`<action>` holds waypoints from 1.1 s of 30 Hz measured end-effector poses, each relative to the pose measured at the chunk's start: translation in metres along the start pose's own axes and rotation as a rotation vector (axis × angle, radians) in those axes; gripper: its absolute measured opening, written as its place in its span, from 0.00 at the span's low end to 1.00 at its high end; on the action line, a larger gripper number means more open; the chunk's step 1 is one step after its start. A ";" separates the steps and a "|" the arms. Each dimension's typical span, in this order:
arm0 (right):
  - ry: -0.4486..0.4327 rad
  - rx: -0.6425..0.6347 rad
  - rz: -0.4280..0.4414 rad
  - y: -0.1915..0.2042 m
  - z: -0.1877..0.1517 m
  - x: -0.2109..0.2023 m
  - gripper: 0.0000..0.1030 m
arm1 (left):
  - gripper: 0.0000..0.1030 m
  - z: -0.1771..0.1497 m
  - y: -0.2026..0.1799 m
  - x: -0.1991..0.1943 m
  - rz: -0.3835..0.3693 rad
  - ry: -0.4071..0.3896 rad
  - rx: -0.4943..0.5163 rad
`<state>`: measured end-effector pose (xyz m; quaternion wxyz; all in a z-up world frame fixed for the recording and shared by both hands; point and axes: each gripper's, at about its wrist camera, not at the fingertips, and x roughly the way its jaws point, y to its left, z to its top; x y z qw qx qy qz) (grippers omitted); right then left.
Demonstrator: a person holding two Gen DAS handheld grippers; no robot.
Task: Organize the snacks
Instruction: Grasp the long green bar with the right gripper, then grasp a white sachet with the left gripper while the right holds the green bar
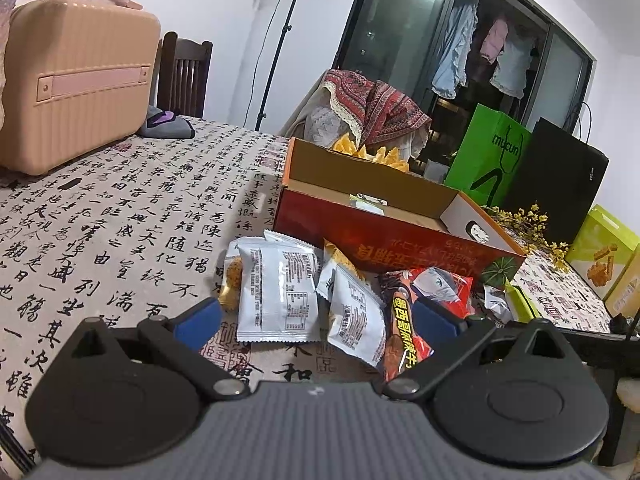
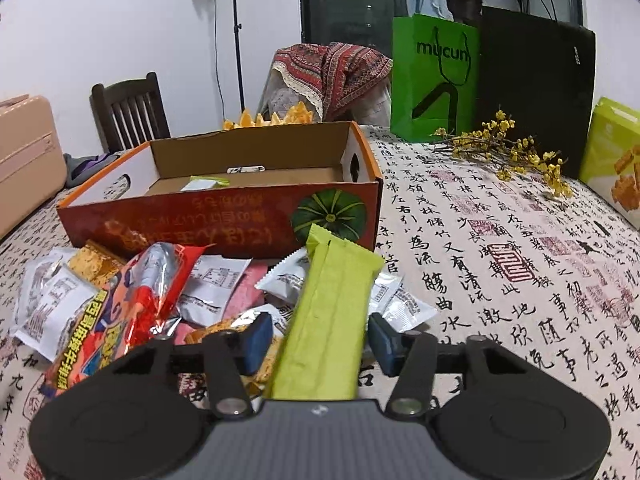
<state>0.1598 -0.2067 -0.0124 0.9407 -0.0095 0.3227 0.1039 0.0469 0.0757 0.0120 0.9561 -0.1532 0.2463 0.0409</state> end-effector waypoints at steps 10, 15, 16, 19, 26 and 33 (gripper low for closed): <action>-0.012 0.041 0.018 -0.010 -0.004 -0.001 0.37 | 1.00 0.000 0.002 0.001 0.009 0.006 -0.005; -0.056 0.073 0.028 -0.021 -0.007 -0.008 0.36 | 1.00 0.000 0.000 0.008 0.024 0.025 0.007; -0.068 0.079 0.031 -0.022 -0.007 -0.010 0.36 | 1.00 0.001 -0.001 0.010 0.030 0.032 0.012; -0.099 0.082 0.036 -0.025 -0.006 -0.017 0.36 | 1.00 0.000 -0.007 0.017 0.038 0.044 0.037; -0.138 0.078 0.049 -0.026 -0.008 -0.027 0.36 | 0.92 -0.004 -0.034 0.036 0.090 0.056 0.149; -0.148 0.058 0.061 -0.024 -0.014 -0.031 0.36 | 0.63 -0.009 -0.050 0.056 0.089 0.095 0.212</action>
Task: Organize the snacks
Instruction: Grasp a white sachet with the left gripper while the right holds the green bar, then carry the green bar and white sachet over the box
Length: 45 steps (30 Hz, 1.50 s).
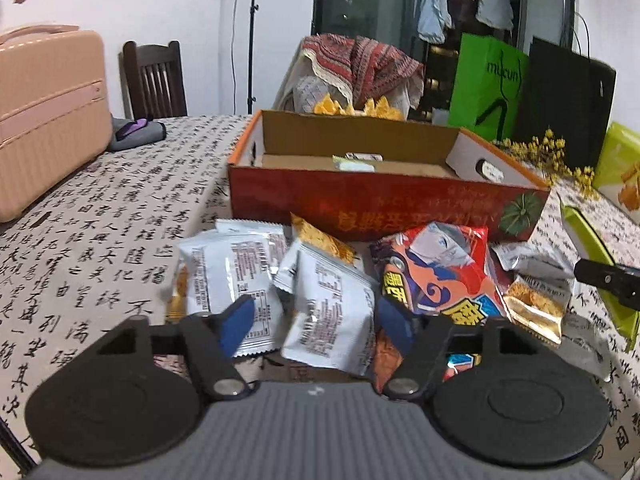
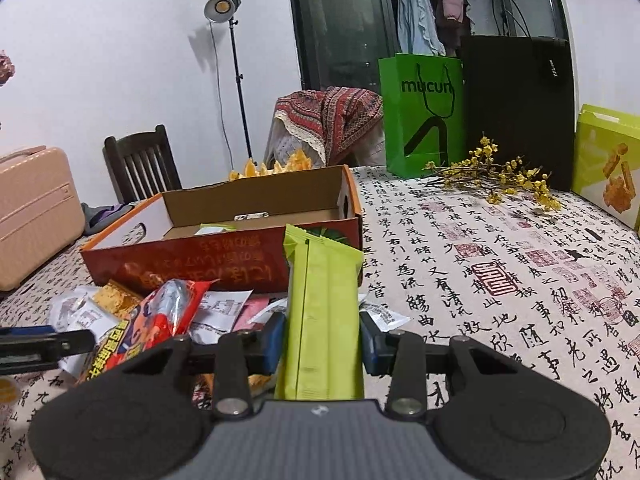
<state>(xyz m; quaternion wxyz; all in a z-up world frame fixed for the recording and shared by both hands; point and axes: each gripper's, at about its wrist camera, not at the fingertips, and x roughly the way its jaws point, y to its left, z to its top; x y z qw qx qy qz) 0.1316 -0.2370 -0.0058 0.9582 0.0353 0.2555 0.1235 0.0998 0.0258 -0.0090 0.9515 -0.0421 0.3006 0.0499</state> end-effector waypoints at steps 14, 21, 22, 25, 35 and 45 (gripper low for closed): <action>0.002 -0.005 0.033 0.005 -0.002 0.001 0.36 | 0.42 0.000 0.002 -0.003 -0.042 -0.014 -0.031; -0.011 -0.004 0.036 0.005 -0.001 -0.004 0.37 | 0.42 0.007 0.005 -0.023 -0.056 -0.081 -0.037; -0.014 -0.005 0.036 0.005 -0.001 -0.004 0.37 | 0.42 0.009 0.005 -0.027 -0.060 -0.092 -0.038; -0.022 -0.006 0.038 0.006 0.000 -0.007 0.37 | 0.42 0.013 0.004 -0.036 -0.068 -0.122 -0.038; -0.050 -0.011 0.044 0.008 0.008 -0.013 0.37 | 0.42 0.029 -0.002 -0.050 -0.092 -0.186 -0.039; -0.102 -0.033 0.054 0.017 0.031 -0.010 0.37 | 0.42 0.053 -0.008 -0.046 -0.116 -0.242 -0.041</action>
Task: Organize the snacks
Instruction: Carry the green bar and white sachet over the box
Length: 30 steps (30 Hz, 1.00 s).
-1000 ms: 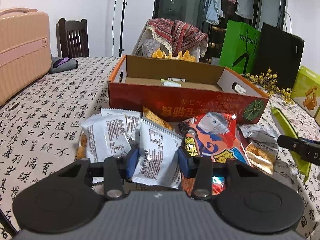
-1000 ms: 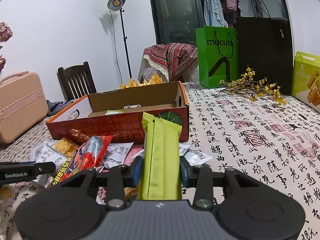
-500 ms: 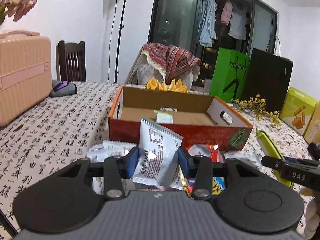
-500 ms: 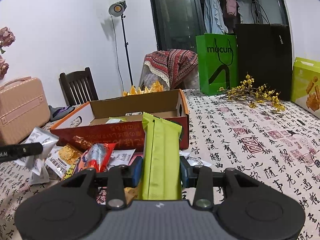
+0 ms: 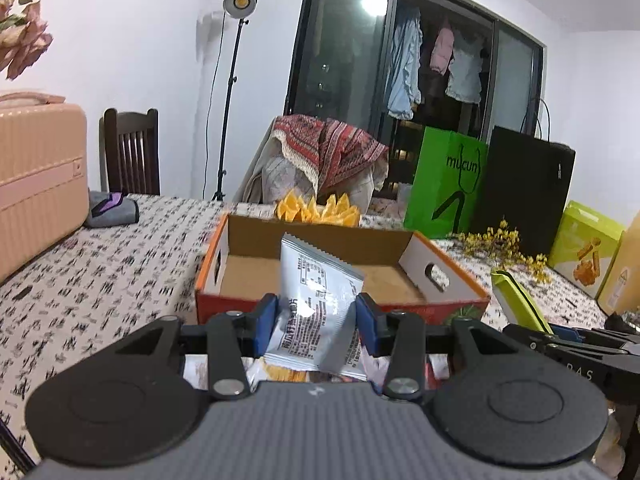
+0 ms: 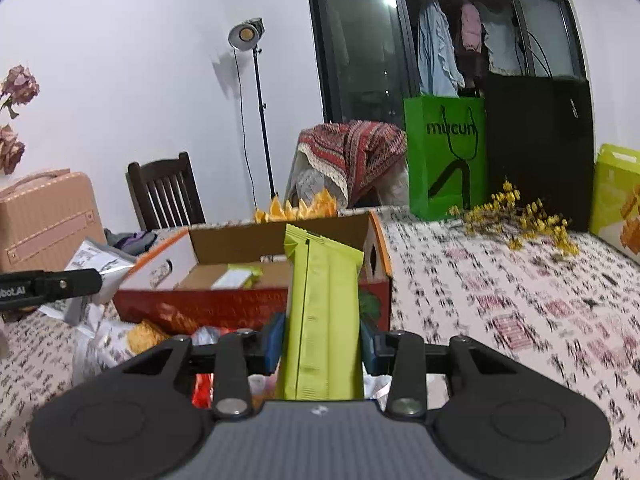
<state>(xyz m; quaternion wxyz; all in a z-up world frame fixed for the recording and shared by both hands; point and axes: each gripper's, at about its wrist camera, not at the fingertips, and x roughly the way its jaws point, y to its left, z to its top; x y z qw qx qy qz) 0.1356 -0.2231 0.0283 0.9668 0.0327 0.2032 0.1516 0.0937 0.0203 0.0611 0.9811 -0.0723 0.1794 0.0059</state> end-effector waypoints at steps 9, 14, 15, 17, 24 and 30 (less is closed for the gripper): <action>-0.051 -0.010 0.017 0.009 0.043 0.030 0.37 | 0.42 0.033 -0.003 0.032 -0.004 -0.028 -0.018; -0.043 0.010 0.038 0.011 0.066 0.058 0.37 | 0.42 0.050 -0.001 0.063 0.004 -0.005 -0.050; -0.038 0.017 0.040 0.011 0.072 0.066 0.37 | 0.42 0.052 -0.001 0.069 0.006 0.002 -0.055; -0.032 0.024 0.040 0.011 0.080 0.081 0.37 | 0.42 0.058 -0.001 0.084 0.017 0.014 -0.056; 0.017 0.046 0.024 0.006 0.090 0.140 0.36 | 0.42 0.064 0.004 0.129 0.056 0.027 -0.084; 0.068 0.062 0.044 -0.002 0.070 0.169 0.36 | 0.42 0.048 0.017 0.160 0.081 0.066 -0.098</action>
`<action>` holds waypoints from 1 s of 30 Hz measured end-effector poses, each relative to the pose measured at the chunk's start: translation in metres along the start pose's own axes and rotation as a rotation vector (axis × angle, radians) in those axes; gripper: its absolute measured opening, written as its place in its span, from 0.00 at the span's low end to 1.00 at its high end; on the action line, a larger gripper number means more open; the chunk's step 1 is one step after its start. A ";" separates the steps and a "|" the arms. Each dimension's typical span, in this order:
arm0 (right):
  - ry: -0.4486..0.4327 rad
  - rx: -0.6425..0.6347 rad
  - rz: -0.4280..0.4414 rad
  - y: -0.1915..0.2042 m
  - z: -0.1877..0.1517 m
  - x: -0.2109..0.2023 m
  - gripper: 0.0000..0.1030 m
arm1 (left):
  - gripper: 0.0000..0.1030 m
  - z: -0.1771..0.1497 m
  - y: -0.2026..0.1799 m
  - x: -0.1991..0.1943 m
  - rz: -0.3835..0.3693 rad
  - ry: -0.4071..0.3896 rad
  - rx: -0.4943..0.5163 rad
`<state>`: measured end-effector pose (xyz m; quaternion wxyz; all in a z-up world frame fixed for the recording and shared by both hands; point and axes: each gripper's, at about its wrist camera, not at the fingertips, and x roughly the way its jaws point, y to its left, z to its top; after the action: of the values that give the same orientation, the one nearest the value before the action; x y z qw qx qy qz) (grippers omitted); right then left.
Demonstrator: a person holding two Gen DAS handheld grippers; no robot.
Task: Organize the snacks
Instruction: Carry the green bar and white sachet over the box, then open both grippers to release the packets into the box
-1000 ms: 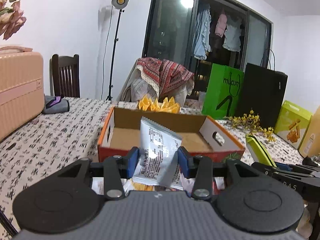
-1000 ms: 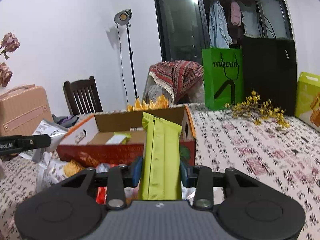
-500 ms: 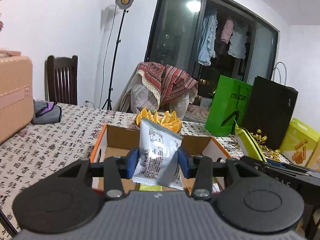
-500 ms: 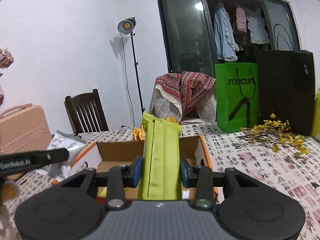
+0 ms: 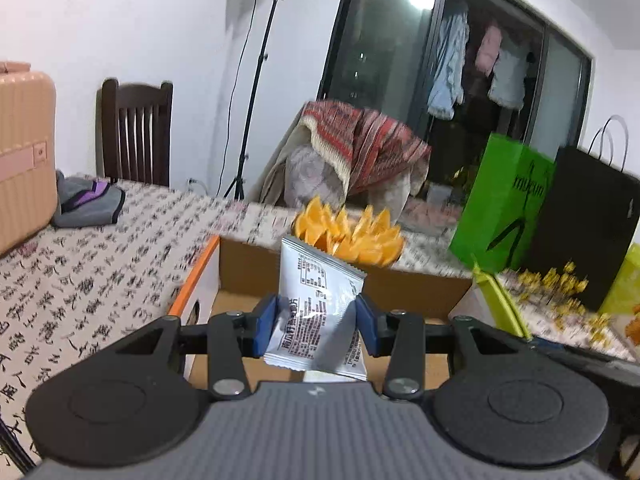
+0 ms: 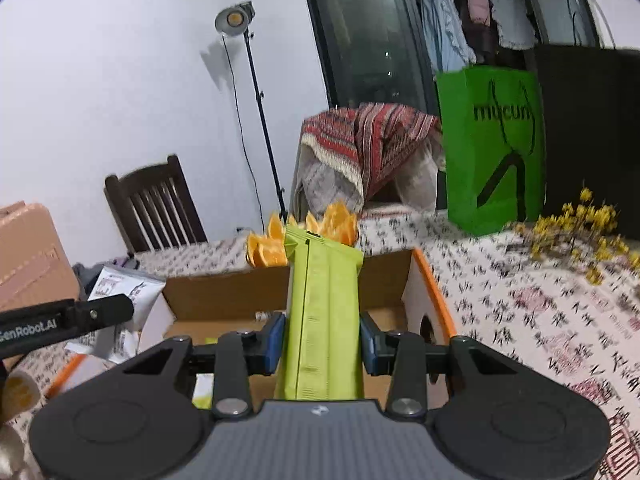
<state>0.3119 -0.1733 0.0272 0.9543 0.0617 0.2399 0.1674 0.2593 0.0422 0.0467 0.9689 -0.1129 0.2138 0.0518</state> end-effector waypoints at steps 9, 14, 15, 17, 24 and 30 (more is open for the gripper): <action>0.023 -0.029 -0.010 0.003 -0.009 0.007 0.37 | 0.43 -0.010 0.013 0.010 0.020 0.045 -0.013; 0.030 -0.017 -0.017 0.000 -0.012 0.008 0.41 | 0.75 -0.010 0.011 0.006 0.050 0.022 -0.005; 0.028 -0.014 -0.016 0.000 -0.012 0.007 0.53 | 0.90 -0.010 0.011 0.004 0.060 0.012 -0.006; 0.020 -0.005 -0.012 -0.002 -0.011 0.006 0.78 | 1.00 -0.010 0.011 -0.001 0.080 -0.018 -0.008; -0.019 -0.009 -0.012 -0.001 -0.009 -0.002 1.00 | 1.00 -0.009 0.007 -0.005 0.069 -0.031 0.004; -0.027 -0.007 -0.014 -0.002 -0.008 -0.005 1.00 | 1.00 -0.008 0.007 -0.008 0.064 -0.038 -0.002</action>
<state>0.3048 -0.1766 0.0220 0.9587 0.0589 0.2269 0.1607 0.2476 0.0469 0.0412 0.9706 -0.1061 0.1986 0.0852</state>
